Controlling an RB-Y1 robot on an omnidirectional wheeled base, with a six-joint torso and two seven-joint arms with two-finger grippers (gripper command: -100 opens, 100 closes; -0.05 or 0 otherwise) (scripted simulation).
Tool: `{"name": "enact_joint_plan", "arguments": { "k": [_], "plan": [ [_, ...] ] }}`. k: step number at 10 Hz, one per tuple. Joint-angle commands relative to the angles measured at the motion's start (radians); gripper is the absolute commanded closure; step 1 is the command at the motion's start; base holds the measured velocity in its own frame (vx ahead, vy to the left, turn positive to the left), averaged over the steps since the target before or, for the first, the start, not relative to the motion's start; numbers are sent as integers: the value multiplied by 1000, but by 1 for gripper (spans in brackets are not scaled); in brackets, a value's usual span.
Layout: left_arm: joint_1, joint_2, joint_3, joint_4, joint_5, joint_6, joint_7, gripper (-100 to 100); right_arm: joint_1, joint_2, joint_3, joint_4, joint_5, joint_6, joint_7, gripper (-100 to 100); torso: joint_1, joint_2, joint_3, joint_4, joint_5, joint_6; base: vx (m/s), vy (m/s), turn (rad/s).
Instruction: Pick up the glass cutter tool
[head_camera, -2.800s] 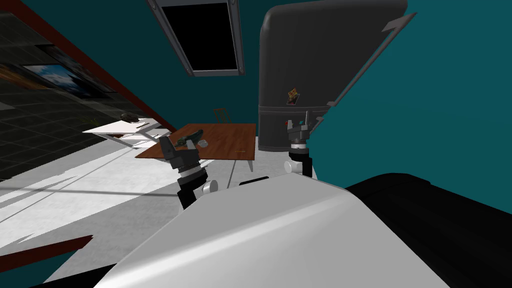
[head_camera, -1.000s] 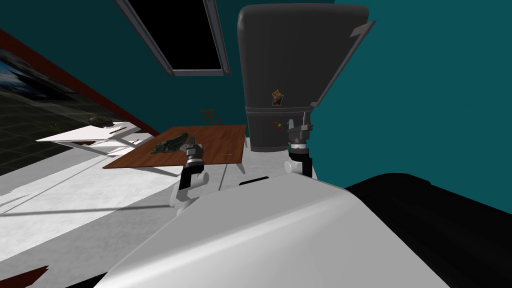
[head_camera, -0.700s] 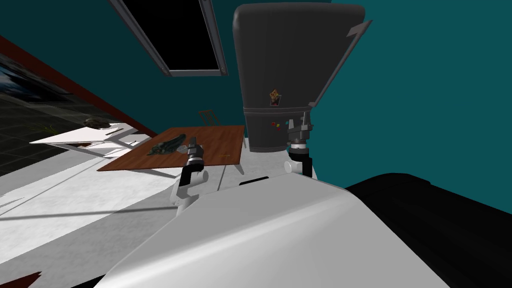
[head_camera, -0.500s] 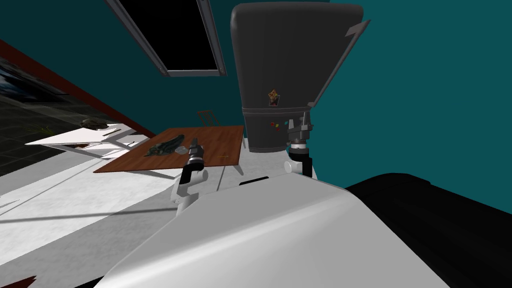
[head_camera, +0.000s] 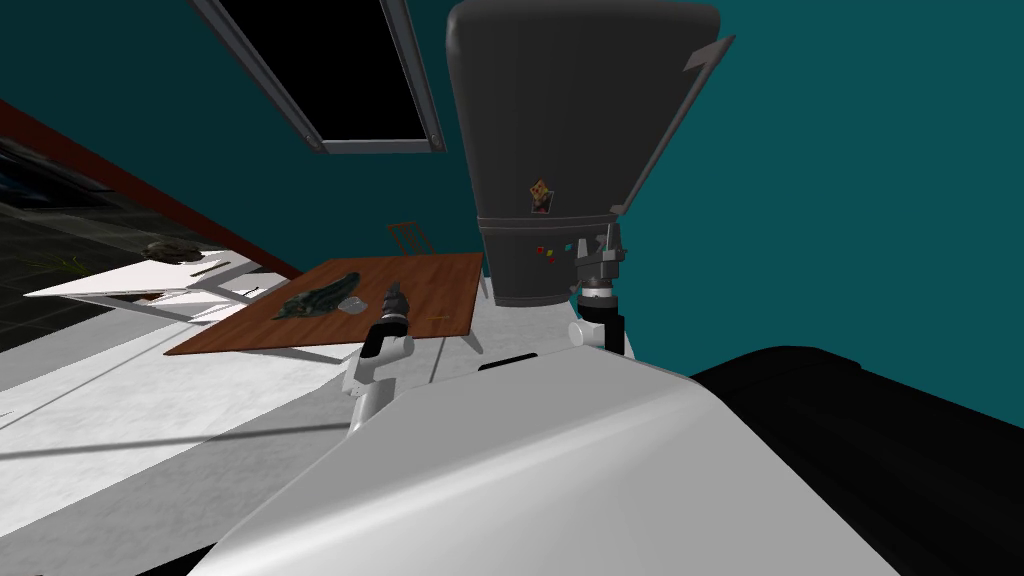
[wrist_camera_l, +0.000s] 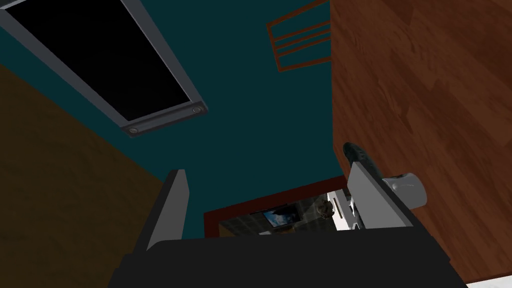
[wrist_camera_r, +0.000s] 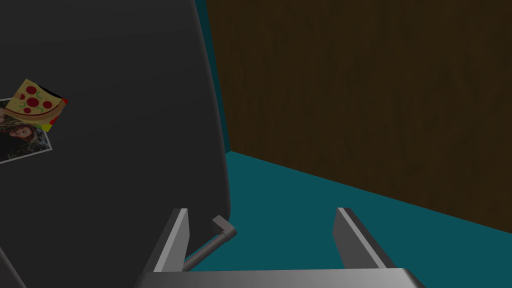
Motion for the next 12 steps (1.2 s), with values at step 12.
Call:
{"name": "enact_joint_plan", "arguments": {
  "k": [12],
  "plan": [
    [-103,72,4,241,31,340,-69,-100,0,0,0,0,0,0,0,0,1,-1,-1,0,0,0,62,-56,-3]
  ]
}}
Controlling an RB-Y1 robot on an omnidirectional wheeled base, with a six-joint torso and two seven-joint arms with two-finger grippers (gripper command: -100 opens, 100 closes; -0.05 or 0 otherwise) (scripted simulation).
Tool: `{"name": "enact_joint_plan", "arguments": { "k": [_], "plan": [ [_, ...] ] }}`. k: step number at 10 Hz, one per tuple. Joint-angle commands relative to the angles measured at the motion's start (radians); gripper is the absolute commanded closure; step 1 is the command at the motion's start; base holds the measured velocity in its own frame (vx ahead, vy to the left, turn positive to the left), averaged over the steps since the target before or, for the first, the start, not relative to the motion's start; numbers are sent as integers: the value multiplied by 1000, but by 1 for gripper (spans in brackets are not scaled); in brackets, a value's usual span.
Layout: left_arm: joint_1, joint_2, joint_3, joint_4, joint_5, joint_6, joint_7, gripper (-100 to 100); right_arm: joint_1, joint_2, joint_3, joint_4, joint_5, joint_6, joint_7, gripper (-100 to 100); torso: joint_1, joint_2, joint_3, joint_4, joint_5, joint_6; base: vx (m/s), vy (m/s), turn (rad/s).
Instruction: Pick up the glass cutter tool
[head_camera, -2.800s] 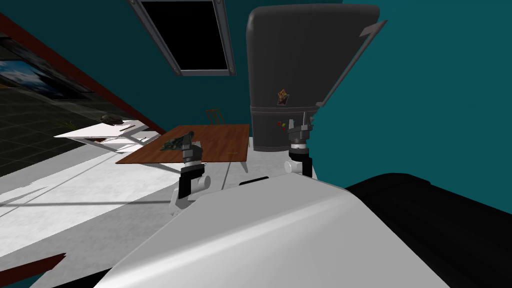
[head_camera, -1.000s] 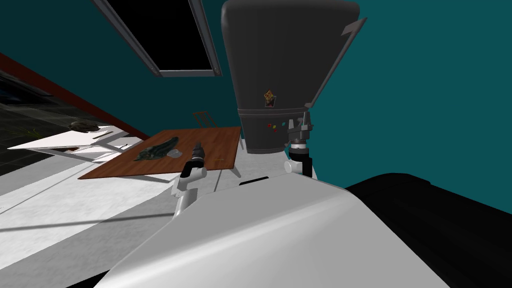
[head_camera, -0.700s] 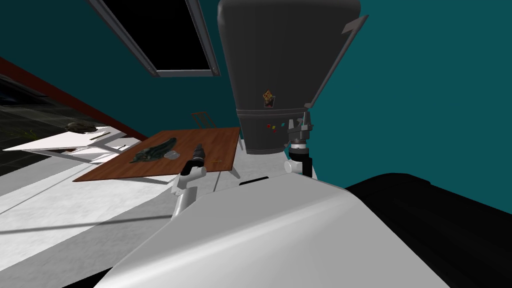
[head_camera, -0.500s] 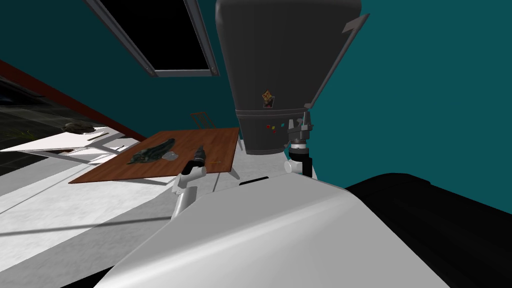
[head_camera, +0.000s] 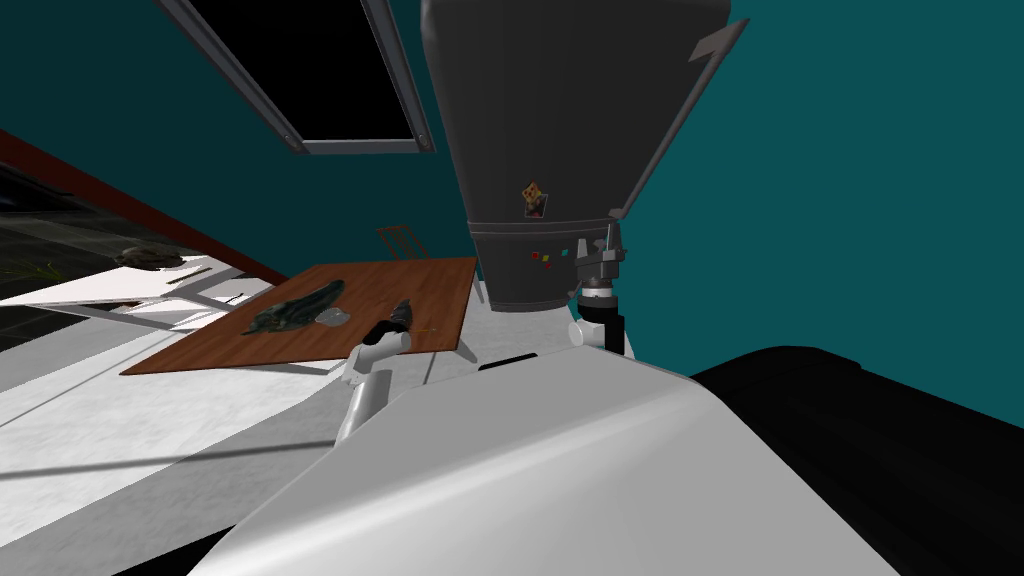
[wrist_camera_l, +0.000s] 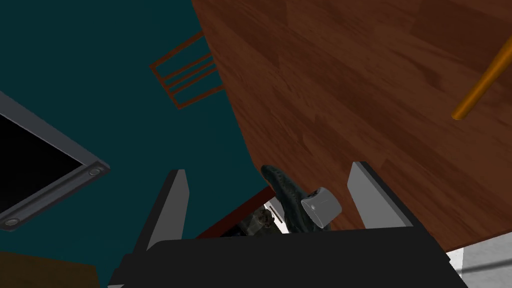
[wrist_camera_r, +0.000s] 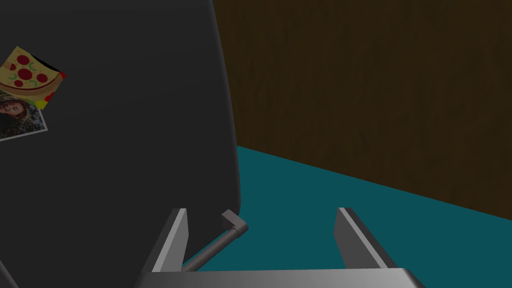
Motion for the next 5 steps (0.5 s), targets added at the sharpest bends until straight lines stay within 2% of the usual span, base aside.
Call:
{"name": "enact_joint_plan", "arguments": {
  "k": [1,2,3,4,5],
  "plan": [
    [-4,2,-4,33,1,27,-9,-100,0,0,0,0,0,0,0,0,0,0,0,0,0,0,60,-38,7],
    [-16,15,-8,70,7,70,-20,-100,0,0,0,0,0,0,0,0,1,1,0,0,0,0,67,-37,9],
    [-16,15,-8,70,7,81,-20,-100,0,0,0,0,0,0,0,0,1,0,0,0,0,0,69,-34,5],
    [-27,29,-14,104,12,126,-31,-100,0,0,0,0,0,0,0,0,1,1,0,0,0,0,96,-35,16],
    [-27,29,-14,107,12,135,-31,-100,0,0,0,0,0,0,0,0,2,-1,0,0,0,0,75,-39,8]
  ]
}}
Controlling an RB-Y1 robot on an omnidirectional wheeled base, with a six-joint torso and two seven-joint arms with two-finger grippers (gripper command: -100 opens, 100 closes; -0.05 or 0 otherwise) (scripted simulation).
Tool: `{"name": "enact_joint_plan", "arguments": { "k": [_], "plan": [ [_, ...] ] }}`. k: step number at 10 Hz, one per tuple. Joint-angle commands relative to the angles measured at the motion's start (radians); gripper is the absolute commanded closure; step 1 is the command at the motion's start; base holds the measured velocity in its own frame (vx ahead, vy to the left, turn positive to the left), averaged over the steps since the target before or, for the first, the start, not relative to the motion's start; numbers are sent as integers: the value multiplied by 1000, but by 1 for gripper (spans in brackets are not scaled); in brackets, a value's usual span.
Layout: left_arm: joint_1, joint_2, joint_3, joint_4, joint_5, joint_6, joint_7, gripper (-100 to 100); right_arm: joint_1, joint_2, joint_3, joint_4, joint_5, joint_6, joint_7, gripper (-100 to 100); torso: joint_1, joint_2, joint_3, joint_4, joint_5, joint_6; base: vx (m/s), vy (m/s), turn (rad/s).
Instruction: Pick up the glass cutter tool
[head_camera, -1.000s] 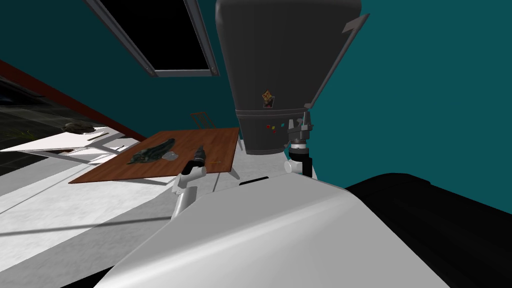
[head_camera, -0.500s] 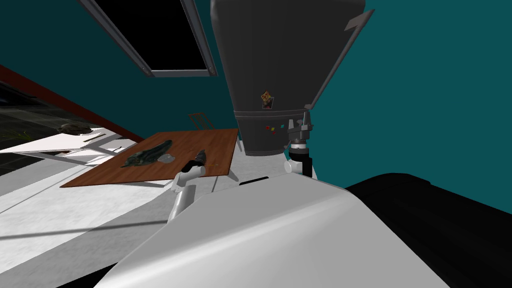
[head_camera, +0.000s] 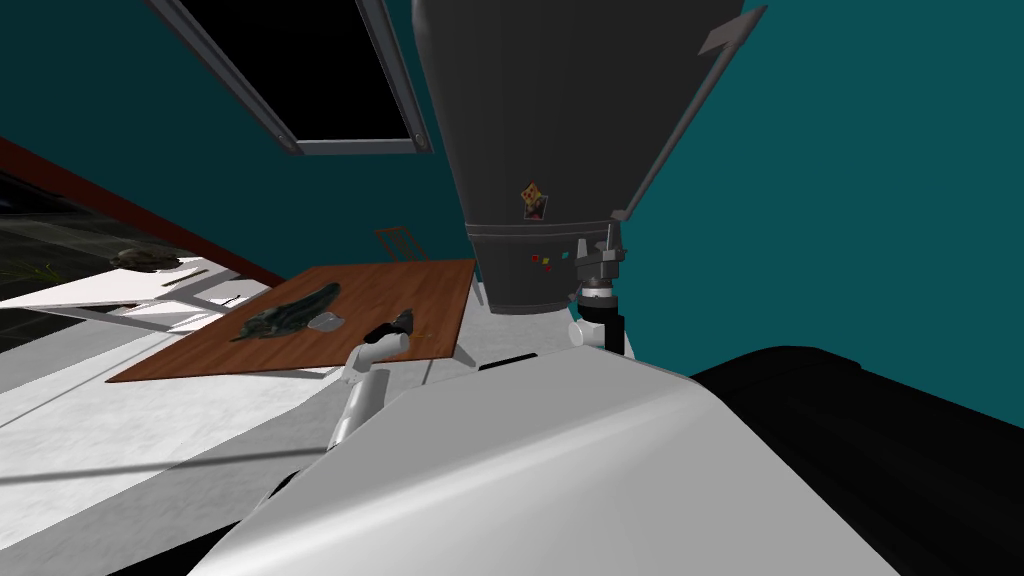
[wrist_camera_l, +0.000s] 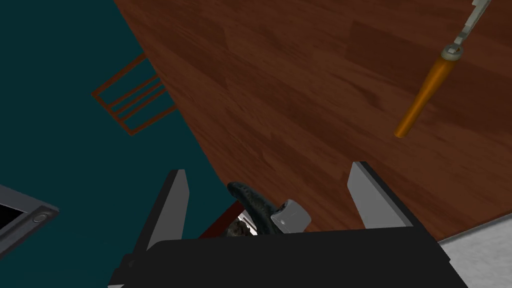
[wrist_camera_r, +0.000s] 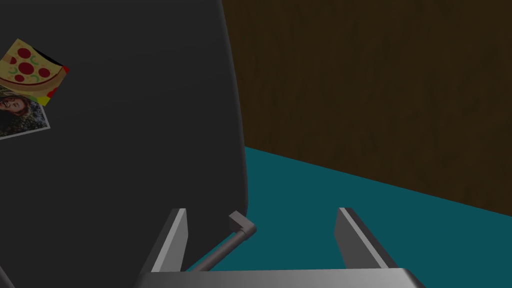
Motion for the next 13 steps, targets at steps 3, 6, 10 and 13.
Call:
{"name": "enact_joint_plan", "arguments": {
  "k": [3,6,10,13],
  "plan": [
    [-19,17,-13,73,-3,102,-22,-100,0,0,0,0,0,0,0,0,0,1,0,0,0,0,76,-32,14],
    [-26,30,-21,106,3,167,-33,-100,0,0,0,0,0,0,0,0,0,0,0,0,0,0,78,-36,15],
    [-37,57,-38,168,13,261,-54,-100,0,0,0,0,0,0,0,0,2,0,0,0,0,0,69,-18,14],
    [-46,84,-55,223,23,340,-73,-100,0,0,0,0,0,0,0,0,1,1,0,0,0,0,77,-22,17]
  ]
}}
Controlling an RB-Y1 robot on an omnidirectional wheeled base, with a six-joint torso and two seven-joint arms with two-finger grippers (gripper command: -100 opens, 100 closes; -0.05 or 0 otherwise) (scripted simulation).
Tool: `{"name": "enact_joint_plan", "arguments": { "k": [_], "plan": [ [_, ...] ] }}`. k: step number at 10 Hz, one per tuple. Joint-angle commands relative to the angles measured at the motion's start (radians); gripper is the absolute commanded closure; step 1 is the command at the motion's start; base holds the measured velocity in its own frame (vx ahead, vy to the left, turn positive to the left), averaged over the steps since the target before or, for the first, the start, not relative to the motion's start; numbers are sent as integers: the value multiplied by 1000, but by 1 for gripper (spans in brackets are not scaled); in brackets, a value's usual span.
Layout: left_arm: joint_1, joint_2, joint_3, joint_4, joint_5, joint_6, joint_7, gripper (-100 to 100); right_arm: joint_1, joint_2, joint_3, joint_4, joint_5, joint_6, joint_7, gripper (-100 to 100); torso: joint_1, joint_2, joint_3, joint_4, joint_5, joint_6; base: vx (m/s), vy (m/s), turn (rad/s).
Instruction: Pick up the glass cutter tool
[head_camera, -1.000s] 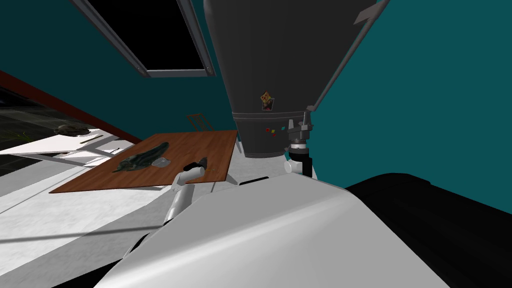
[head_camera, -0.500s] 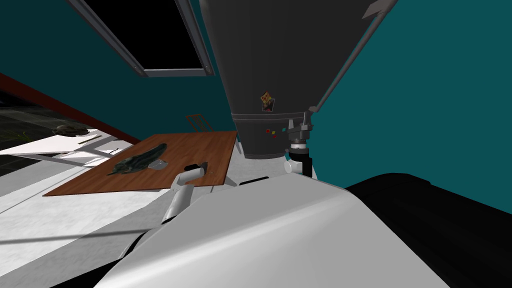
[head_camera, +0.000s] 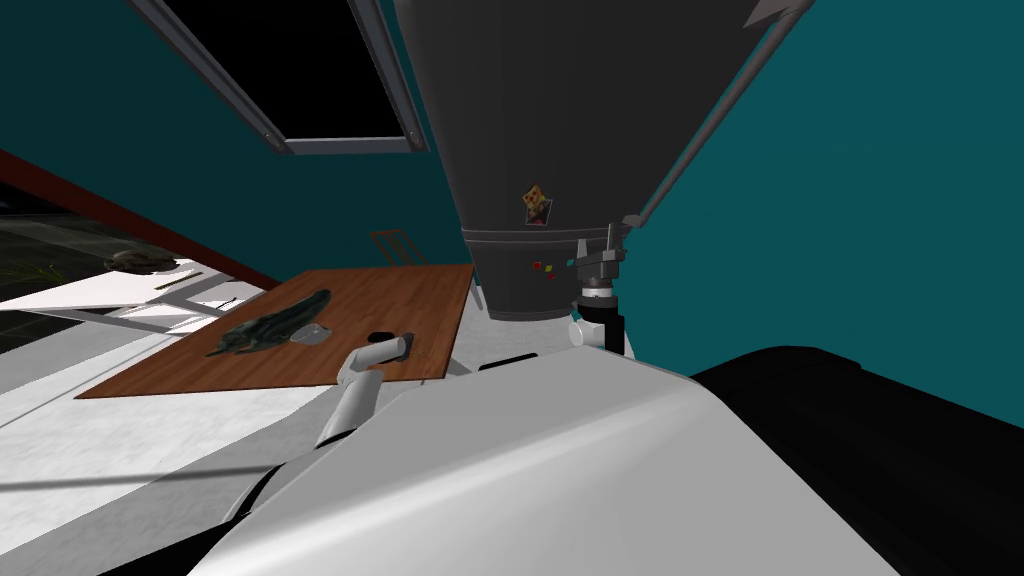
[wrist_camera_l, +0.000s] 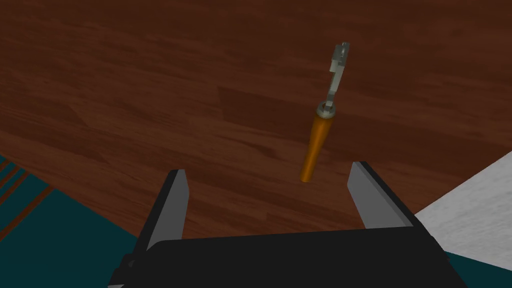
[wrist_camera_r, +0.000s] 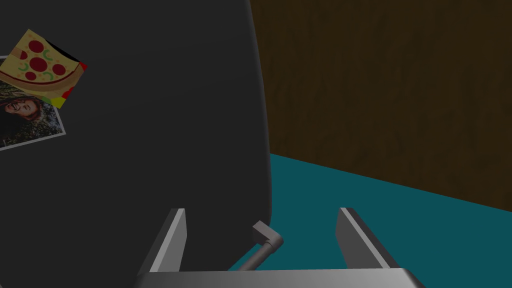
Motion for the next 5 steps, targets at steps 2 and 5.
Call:
{"name": "enact_joint_plan", "arguments": {
  "k": [2,5],
  "plan": [
    [-5,14,-14,43,1,58,-11,-100,0,0,0,0,0,0,0,0,-1,-1,-1,0,0,0,88,-24,19],
    [-9,38,-29,82,8,121,-26,-100,0,0,0,0,0,0,0,0,0,1,0,0,0,0,64,-19,11]
  ]
}}
